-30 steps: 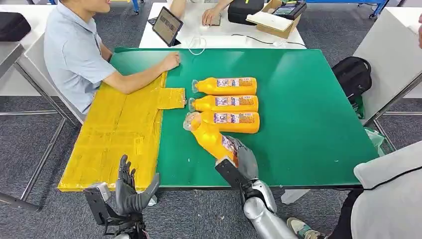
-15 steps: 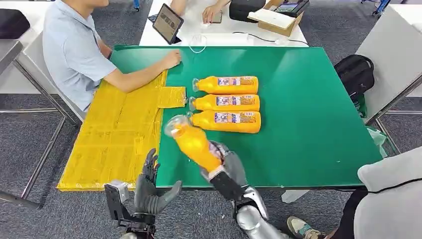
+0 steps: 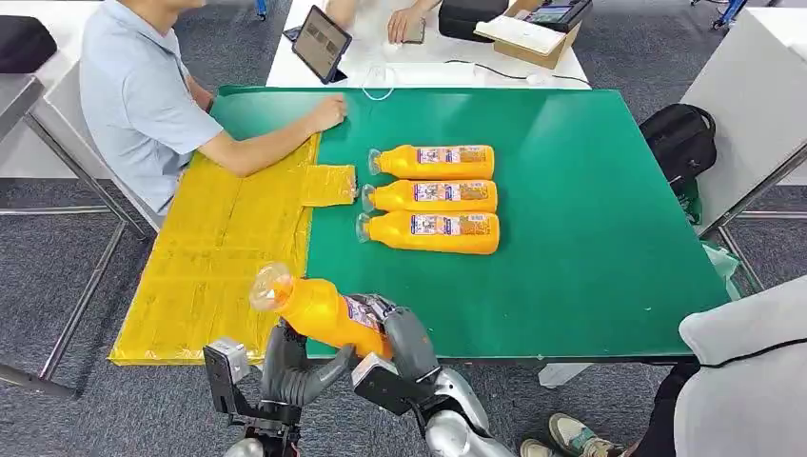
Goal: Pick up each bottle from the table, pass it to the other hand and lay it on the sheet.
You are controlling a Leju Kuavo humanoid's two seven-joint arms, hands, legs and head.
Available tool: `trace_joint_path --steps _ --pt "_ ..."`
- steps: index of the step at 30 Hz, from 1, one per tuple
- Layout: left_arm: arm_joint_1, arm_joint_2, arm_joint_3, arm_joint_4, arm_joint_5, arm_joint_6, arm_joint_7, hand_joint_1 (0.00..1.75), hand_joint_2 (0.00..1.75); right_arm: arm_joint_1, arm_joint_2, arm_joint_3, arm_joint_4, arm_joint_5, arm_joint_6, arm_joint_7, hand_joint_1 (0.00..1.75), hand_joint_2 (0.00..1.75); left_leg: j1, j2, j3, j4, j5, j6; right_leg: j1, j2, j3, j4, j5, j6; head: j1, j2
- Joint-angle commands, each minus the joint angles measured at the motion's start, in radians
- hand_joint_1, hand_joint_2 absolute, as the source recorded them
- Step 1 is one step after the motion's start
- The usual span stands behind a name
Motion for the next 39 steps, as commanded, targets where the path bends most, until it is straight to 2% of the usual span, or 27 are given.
trace_joint_path --steps 1,2,4,7,8,9,13,16,17,18,19,20,24,25,28,35,39 --pt "-0.024 0.016 0.003 -0.016 0.126 -0.156 0.036 0.0 1.75 -0.07 0.001 0.107 0.129 0.034 -0.027 -0.008 1.55 1.75 0.0 0.001 0.001 0.0 0.0 -0.001 0.001 0.0 0.0 0.0 0.0 -0.001 0.0 0.0" --pt "-0.028 0.015 0.004 -0.012 0.143 -0.171 0.062 0.0 1.75 -0.075 0.003 0.12 0.139 0.045 -0.035 -0.01 1.52 1.75 0.001 0.001 0.001 0.0 0.0 -0.001 0.001 0.0 0.001 0.0 0.0 -0.002 0.0 0.0" --pt "-0.031 0.01 0.01 -0.001 0.151 -0.176 0.069 0.0 1.75 -0.075 0.01 0.13 0.143 0.043 -0.032 -0.012 1.57 1.75 0.001 0.001 0.002 -0.001 0.0 -0.001 0.001 0.0 0.002 -0.001 0.0 -0.002 0.0 0.0" --pt "-0.03 0.002 0.027 0.011 0.195 -0.208 0.076 0.0 1.75 -0.08 0.015 0.158 0.155 0.047 -0.029 -0.009 1.55 1.75 0.001 0.001 0.001 0.0 0.0 -0.001 0.001 0.0 0.001 -0.001 0.0 -0.002 0.0 0.0" --pt "-0.026 0.0 0.034 0.008 0.203 -0.21 0.073 1.47 1.75 -0.071 0.023 0.158 0.154 0.043 -0.028 -0.009 1.5 1.75 0.0 0.001 0.001 -0.001 0.0 -0.001 0.001 0.0 0.001 0.0 0.0 -0.002 0.0 0.0" --pt "-0.02 -0.002 0.042 0.004 0.214 -0.211 0.068 1.75 1.75 -0.062 0.027 0.167 0.151 0.046 -0.024 -0.01 1.52 1.75 0.0 0.001 0.001 -0.001 0.0 -0.001 0.001 0.0 0.001 -0.001 0.0 -0.001 0.0 0.0" --pt "-0.001 0.001 0.054 -0.011 0.262 -0.249 0.074 1.75 1.75 -0.053 0.029 0.198 0.152 0.059 -0.014 -0.008 1.5 1.75 0.001 0.001 0.002 -0.001 -0.001 -0.001 0.001 -0.001 0.002 -0.001 -0.001 -0.002 0.0 0.0" --pt "0.011 0.0 0.061 -0.023 0.306 -0.284 0.081 1.75 1.75 -0.057 0.024 0.213 0.16 0.06 -0.004 -0.007 1.29 1.75 0.001 0.0 0.001 -0.001 -0.001 -0.001 0.001 -0.001 0.001 -0.001 -0.001 -0.002 0.0 0.0" --pt "0.015 0.001 0.067 -0.027 0.343 -0.313 0.096 1.75 1.75 -0.056 0.023 0.214 0.158 0.057 0.0 -0.009 0.4 1.75 0.001 -0.001 0.001 -0.001 0.0 -0.001 0.001 -0.002 0.001 -0.001 -0.001 -0.002 0.0 0.0" --pt "0.019 0.001 0.073 -0.029 0.373 -0.331 0.11 1.75 1.75 -0.052 0.022 0.211 0.152 0.05 -0.001 -0.015 0.0 1.75 0.001 -0.001 0.001 -0.001 0.0 -0.001 0.001 -0.003 0.002 -0.001 -0.001 -0.002 0.0 0.0" --pt "0.02 0.0 0.079 -0.03 0.399 -0.35 0.12 1.75 1.75 -0.05 0.022 0.207 0.144 0.04 -0.001 -0.021 0.0 1.75 0.001 0.0 0.0 0.0 0.0 -0.001 0.001 -0.001 0.0 -0.001 -0.001 -0.001 0.0 0.0" --pt "0.022 0.0 0.088 -0.031 0.421 -0.364 0.13 1.75 1.75 -0.049 0.022 0.203 0.136 0.031 0.0 -0.028 0.0 0.0 0.0 0.0 0.0 -0.001 0.0 -0.001 0.001 -0.001 0.0 -0.001 0.0 -0.001 0.0 0.0" --pt "0.003 -0.015 0.118 -0.016 0.481 -0.398 0.166 1.75 1.75 -0.044 0.007 0.195 0.085 0.022 -0.012 -0.058 0.0 0.0 0.001 -0.001 0.0 0.0 -0.001 -0.001 0.001 -0.002 0.001 0.0 -0.001 -0.002 0.0 0.0" --pt "0.006 -0.046 0.137 -0.021 0.492 -0.397 0.168 1.75 1.75 -0.042 -0.008 0.186 0.067 0.018 -0.025 -0.081 0.0 0.0 0.0 0.0 -0.001 0.0 0.0 -0.001 0.0 -0.001 -0.001 0.0 -0.001 -0.001 0.0 0.0" --pt "-0.014 -0.076 0.173 -0.022 0.506 -0.333 0.183 1.75 1.75 -0.012 -0.029 0.128 -0.034 -0.01 -0.081 -0.143 0.0 0.0 0.0 -0.003 -0.002 0.001 0.0 0.0 0.0 -0.004 -0.001 0.0 -0.001 -0.001 0.0 0.0" --pt "-0.025 -0.081 0.254 -0.014 0.555 -0.3 0.203 1.75 1.75 0.03 -0.045 0.059 -0.184 -0.019 -0.135 -0.153 0.0 0.0 0.0 -0.002 -0.001 0.001 0.0 0.0 0.0 -0.004 0.0 0.0 -0.001 -0.002 0.0 0.0" --pt "-0.036 -0.064 0.293 -0.003 0.387 -0.156 0.115 1.75 1.75 0.074 -0.046 0.04 -0.265 0.002 -0.21 -0.182 0.0 0.0 0.0 -0.003 -0.002 0.0 0.001 0.0 0.0 -0.005 -0.002 0.0 -0.001 -0.001 0.0 0.0"
